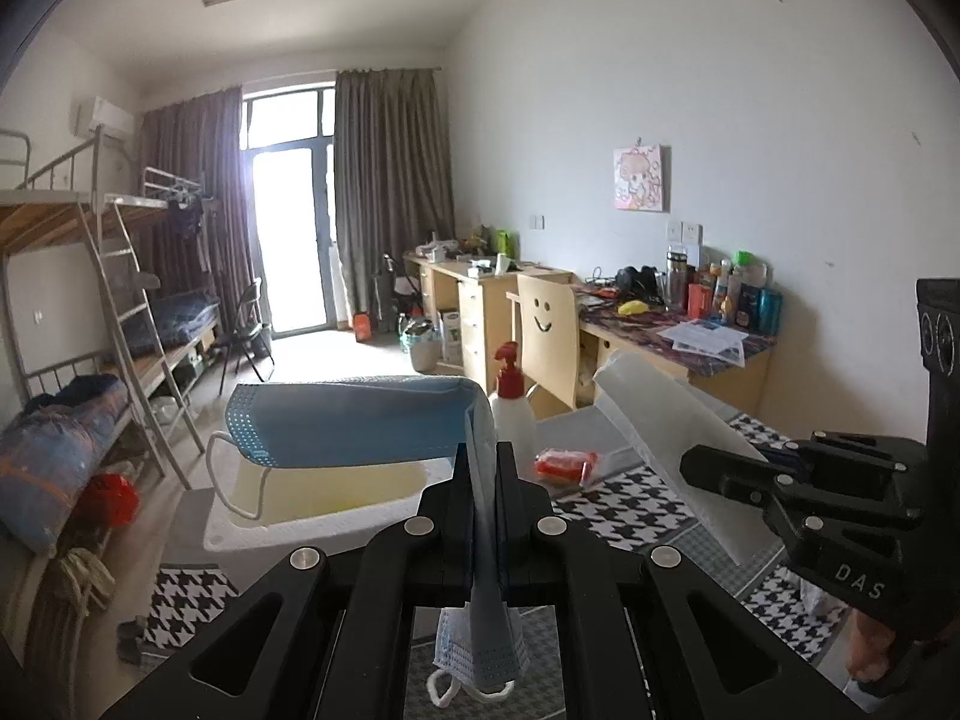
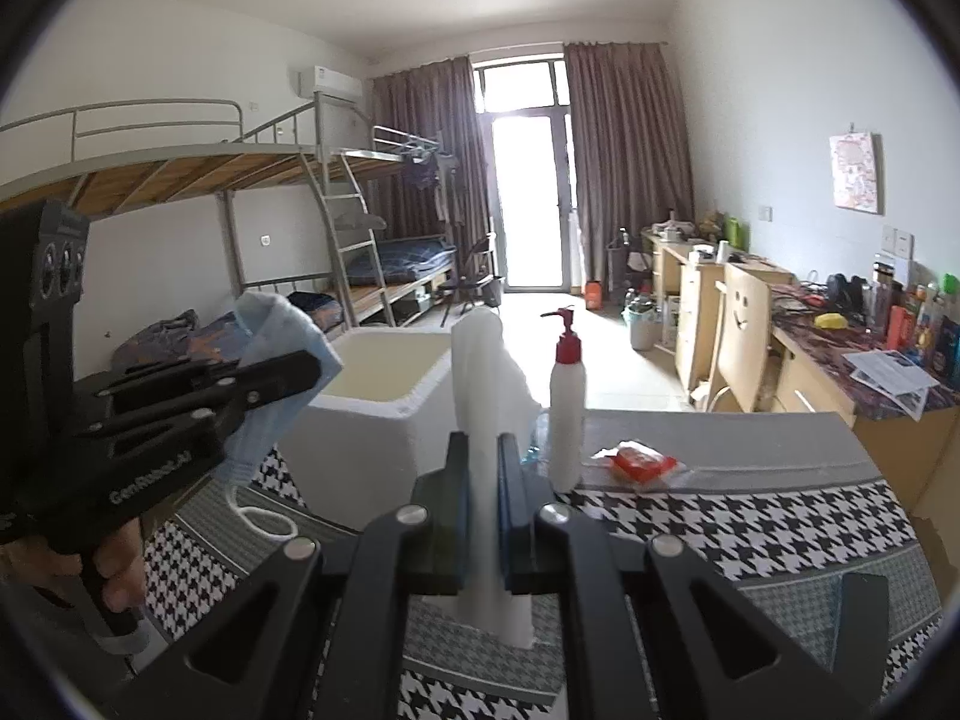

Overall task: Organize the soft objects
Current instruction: 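Carry the mask and tissue in both grippers over the white foam box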

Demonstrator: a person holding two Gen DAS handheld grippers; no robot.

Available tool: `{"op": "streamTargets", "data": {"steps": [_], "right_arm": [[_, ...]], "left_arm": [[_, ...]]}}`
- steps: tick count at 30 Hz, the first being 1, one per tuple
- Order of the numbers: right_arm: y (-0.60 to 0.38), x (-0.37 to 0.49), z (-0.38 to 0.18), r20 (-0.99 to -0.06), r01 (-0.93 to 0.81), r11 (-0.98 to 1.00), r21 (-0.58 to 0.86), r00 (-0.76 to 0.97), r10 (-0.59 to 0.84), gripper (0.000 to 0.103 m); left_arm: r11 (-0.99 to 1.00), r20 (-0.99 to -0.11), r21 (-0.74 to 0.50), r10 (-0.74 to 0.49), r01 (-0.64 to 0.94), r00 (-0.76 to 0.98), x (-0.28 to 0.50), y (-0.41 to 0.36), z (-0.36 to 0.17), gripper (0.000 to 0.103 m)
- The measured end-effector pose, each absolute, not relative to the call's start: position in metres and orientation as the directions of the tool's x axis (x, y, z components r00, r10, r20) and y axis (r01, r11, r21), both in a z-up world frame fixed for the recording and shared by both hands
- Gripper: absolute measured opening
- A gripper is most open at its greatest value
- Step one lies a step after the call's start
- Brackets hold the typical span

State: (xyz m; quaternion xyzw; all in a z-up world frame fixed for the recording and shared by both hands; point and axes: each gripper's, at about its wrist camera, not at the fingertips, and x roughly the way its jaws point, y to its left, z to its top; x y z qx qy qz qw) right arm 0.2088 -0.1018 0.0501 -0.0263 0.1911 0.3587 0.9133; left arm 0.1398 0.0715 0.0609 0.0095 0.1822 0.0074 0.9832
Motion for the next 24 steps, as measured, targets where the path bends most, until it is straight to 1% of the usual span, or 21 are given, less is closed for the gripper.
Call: {"op": "streamTargets", "data": {"steps": [12,19,24], "right_arm": [[-0.074,0.222,0.066,-0.368,-0.692,0.719,0.065,0.653,0.662,0.011],[-0.057,0.232,0.069,-0.388,-0.71,0.701,0.063,0.63,0.673,0.011],[-0.043,0.235,0.073,-0.395,-0.732,0.679,0.051,0.61,0.687,0.011]], "left_arm": [[0.996,-0.358,0.014,0.091,-0.092,0.929,0.161,0.096,0.068,0.005],[0.993,-0.377,-0.005,0.109,-0.12,0.92,0.172,0.111,0.071,0.005],[0.992,-0.411,-0.028,0.101,-0.123,0.906,0.185,0.122,0.069,0.005]]}}
